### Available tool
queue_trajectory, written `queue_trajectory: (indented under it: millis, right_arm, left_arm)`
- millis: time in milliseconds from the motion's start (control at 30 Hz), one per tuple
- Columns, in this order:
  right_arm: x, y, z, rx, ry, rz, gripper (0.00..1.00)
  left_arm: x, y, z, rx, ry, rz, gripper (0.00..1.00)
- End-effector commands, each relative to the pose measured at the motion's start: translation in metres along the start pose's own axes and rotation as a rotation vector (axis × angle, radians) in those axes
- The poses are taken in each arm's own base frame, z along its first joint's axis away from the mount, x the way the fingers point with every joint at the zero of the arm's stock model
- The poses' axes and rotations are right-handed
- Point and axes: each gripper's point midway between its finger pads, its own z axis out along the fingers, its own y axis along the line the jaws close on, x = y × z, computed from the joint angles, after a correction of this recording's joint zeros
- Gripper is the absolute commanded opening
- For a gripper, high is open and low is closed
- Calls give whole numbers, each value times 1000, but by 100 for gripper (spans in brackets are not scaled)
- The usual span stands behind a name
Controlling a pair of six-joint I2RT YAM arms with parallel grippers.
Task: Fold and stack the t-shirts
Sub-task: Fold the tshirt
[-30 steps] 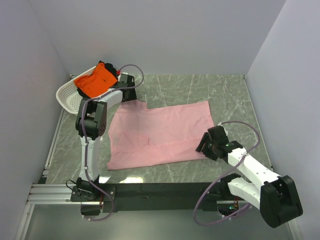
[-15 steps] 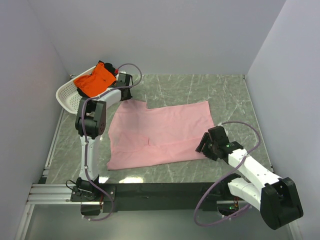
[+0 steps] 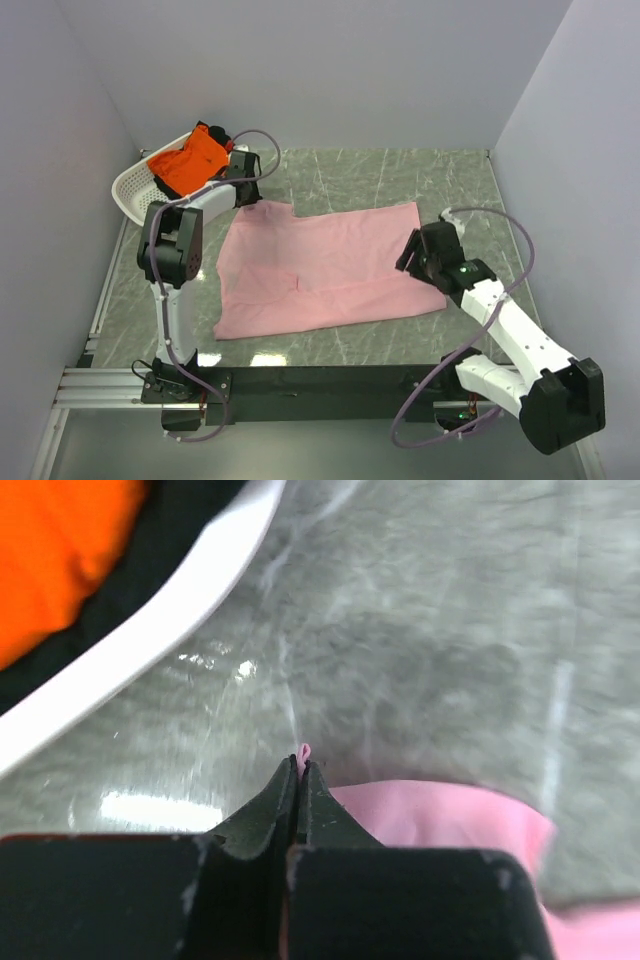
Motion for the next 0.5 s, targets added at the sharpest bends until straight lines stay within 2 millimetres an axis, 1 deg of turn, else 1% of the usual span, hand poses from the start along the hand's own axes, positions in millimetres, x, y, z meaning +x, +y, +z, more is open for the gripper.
queue_trajectory:
  millis: [0, 33, 67, 100, 133, 167, 200, 233, 267, 300, 333, 367, 400, 433, 467]
  right_arm:
    - [-64, 21, -12, 9, -176, -41, 70]
    - [-77, 20, -12, 40, -207, -53, 71]
    - [-82, 21, -4, 71, -202, -67, 74]
    - [-103, 33, -7, 60, -245, -63, 75]
    - [-113, 33, -3, 84, -259, -72, 76]
    - [-115, 32, 14, 115, -229, -83, 77]
    - [-135, 44, 14, 98, -256, -75, 77]
    - [-146, 42, 22, 114, -255, -69, 77]
    - [-144, 42, 45, 130, -204, -78, 77]
    - [-164, 52, 47, 116, -226, -65, 77]
    - [-166, 43, 71, 154, -189, -63, 77]
    - [-182, 52, 75, 131, -200, -52, 76]
    - [-187, 49, 83, 140, -187, -44, 76]
    - [-182, 45, 105, 158, -143, -49, 75]
    - [-197, 45, 109, 152, -157, -32, 74]
  left_arm:
    - [-53, -22, -44, 119, -145, -37, 1]
    - [-52, -22, -46, 123, -140, -40, 1]
    - [-55, -24, -51, 137, -146, -40, 0]
    - [-55, -25, -52, 143, -149, -42, 1]
    - [-55, -26, -54, 150, -149, -45, 1]
    - [-57, -28, -57, 164, -151, -47, 1]
    - [-58, -29, -59, 172, -153, -47, 1]
    - [-58, -29, -60, 174, -154, -51, 1]
    - [-58, -30, -61, 176, -153, -53, 1]
    - [-58, -32, -63, 190, -151, -53, 1]
    - [-58, -33, -65, 197, -149, -57, 1]
    - [-59, -34, -66, 202, -152, -58, 1]
    - [-59, -36, -68, 214, -149, -57, 0]
    - [-59, -37, -71, 223, -150, -57, 1]
    - [-60, -37, -72, 227, -151, -57, 1]
